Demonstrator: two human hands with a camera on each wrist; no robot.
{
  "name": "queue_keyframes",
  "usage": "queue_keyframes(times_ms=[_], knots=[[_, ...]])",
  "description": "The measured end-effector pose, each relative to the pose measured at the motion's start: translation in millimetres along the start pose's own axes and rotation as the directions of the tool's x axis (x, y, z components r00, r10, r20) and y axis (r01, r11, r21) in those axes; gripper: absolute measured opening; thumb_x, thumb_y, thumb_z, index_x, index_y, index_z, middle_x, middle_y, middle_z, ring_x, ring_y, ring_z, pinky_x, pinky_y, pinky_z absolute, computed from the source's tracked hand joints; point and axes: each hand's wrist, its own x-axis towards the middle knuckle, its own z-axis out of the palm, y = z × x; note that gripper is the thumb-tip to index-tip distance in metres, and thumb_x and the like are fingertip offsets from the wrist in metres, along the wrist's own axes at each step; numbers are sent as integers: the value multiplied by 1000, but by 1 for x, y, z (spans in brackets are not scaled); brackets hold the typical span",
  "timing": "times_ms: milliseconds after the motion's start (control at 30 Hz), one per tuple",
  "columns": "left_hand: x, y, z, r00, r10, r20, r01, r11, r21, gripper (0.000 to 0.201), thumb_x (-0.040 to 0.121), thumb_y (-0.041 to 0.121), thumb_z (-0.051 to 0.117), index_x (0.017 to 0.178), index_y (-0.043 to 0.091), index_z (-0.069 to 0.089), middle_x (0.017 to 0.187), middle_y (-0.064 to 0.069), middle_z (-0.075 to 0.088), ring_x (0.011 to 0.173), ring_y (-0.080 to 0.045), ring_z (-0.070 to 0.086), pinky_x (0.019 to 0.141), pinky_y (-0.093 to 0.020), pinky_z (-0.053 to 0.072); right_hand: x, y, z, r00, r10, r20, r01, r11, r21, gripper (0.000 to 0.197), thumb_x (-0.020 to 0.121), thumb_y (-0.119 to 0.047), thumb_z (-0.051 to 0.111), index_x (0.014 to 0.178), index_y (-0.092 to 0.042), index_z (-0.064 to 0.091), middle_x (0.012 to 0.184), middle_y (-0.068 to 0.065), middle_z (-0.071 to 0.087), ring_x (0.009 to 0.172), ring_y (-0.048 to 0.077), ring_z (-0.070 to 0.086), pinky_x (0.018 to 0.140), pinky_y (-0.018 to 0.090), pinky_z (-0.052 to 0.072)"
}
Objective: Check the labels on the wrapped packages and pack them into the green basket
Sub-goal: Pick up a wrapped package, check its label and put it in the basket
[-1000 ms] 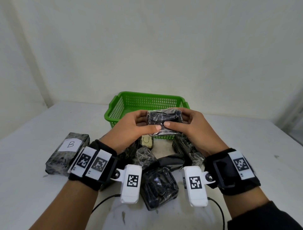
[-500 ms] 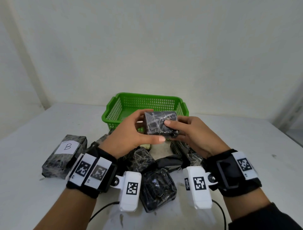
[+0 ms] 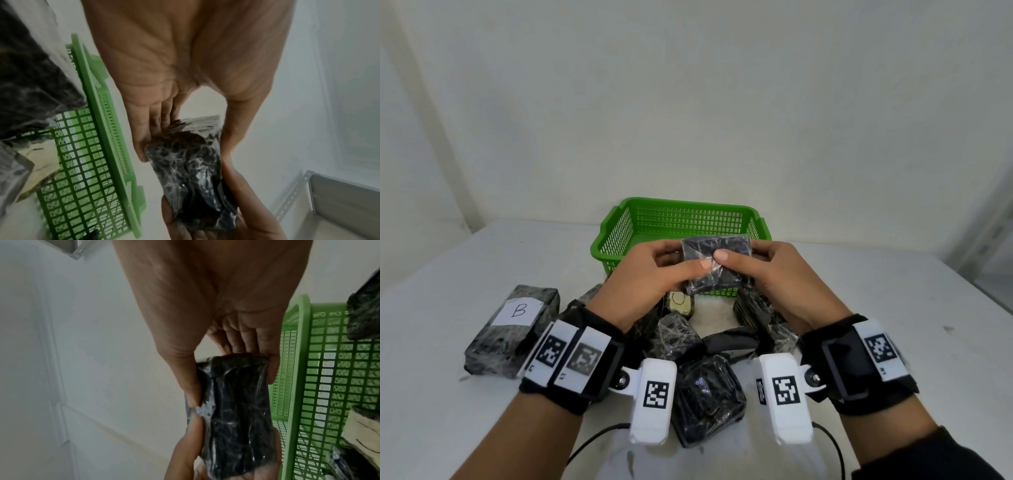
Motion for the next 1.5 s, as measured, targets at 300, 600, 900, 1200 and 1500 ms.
queue_keyframes(times_ms=[300, 600, 900, 1200, 1500], knots=[[7, 2, -4, 999, -25, 40, 27, 999, -47, 46, 72, 35, 85, 111, 14, 73, 108, -2, 77, 105, -22, 72, 98, -50, 54, 8, 3, -3, 997, -15, 78, 15, 1000, -1, 46, 81, -9, 86, 124, -9, 70, 117, 5, 79, 112, 21, 75, 110, 47, 52], [6, 2, -5, 998, 17, 54, -15, 999, -47, 46, 74, 34, 84, 113, 15, 71, 109, -3, 76, 105, -20, 72, 93, -44, 57, 8, 1, 2, 997, -70, 30, 66, 993, 98, 65, 66, -46, 90, 116, -8, 75, 115, 8, 80, 112, 29, 75, 111, 54, 50], [8, 4, -4, 999, 12, 42, -9, 997, -81, 52, 71, 37, 83, 112, 6, 70, 108, -7, 76, 104, -25, 73, 98, -48, 54, 7, -2, -5, 995, -55, 84, 58, 998, -36, 52, 77, -14, 90, 126, -9, 70, 117, 5, 79, 111, 23, 75, 109, 49, 53], [11, 5, -7, 996, 25, 87, -27, 999, 27, 56, 67, 39, 86, 115, 16, 70, 111, -2, 76, 106, -20, 72, 97, -44, 55, 7, -5, -4, 996, -83, 10, 83, 995, 50, 61, 70, -39, 89, 119, -8, 72, 112, 7, 80, 107, 27, 77, 108, 52, 53], [11, 2, -4, 997, 77, 2, -77, 995, 70, 50, 74, 5, 83, 120, 11, 64, 113, -1, 74, 104, -14, 71, 95, -31, 57, 7, -3, -7, 999, 21, 48, -21, 1000, -15, 87, 55, -59, 89, 127, -15, 69, 119, 4, 78, 111, 20, 75, 105, 47, 56]])
